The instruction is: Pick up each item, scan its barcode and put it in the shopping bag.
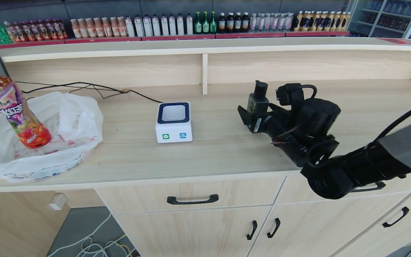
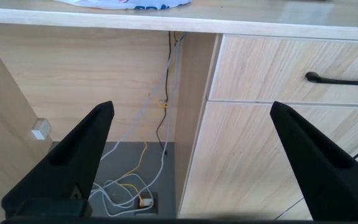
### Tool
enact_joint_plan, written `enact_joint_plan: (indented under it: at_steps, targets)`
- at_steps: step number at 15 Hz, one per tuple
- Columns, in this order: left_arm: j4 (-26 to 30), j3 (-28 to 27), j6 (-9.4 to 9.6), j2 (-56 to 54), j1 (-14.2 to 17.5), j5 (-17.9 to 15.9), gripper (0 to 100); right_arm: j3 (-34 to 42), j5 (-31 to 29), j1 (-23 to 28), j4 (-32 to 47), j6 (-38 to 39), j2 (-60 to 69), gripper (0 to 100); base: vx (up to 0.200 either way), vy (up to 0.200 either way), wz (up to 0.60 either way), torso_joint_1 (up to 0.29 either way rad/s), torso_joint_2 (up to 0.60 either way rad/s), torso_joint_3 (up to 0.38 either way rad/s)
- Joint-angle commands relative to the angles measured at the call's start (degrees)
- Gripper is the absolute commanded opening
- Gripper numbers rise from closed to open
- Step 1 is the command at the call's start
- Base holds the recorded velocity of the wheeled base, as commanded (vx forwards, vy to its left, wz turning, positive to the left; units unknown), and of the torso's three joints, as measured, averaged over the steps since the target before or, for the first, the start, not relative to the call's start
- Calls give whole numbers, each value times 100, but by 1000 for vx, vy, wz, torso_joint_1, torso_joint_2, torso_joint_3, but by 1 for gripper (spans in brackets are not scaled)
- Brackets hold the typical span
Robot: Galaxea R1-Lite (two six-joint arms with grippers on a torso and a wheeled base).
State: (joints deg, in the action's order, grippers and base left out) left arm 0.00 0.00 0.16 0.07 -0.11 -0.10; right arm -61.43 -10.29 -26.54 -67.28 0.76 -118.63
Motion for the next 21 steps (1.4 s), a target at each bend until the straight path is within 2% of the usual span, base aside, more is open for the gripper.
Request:
enact_joint_plan:
  at_steps: [1, 4, 14, 15, 18, 21]
  targets:
    - [0, 0, 2, 1, 2, 1, 100, -71, 27, 52, 4, 4, -117, 100, 0, 0, 0, 0, 0, 0]
    - [0, 0, 2, 1, 2, 1, 100, -642, 45, 105, 13, 91, -486, 100, 0, 0, 0, 0, 0, 0]
    - [0, 0, 2, 1, 2, 1, 100, -844, 45, 184, 22, 118, -671, 100, 0, 0, 0, 0, 0, 0]
    - [0, 0, 2, 1, 2, 1, 100, -853, 53, 184, 22, 118, -671, 0, 0, 0, 0, 0, 0, 0]
    - [0, 0, 2, 1, 2, 1, 100, -871, 194, 184, 22, 118, -653, 0, 0, 0, 0, 0, 0, 0]
    - [0, 0, 2, 1, 2, 1, 100, -1196, 212, 246, 127, 118, -653, 0, 0, 0, 0, 0, 0, 0]
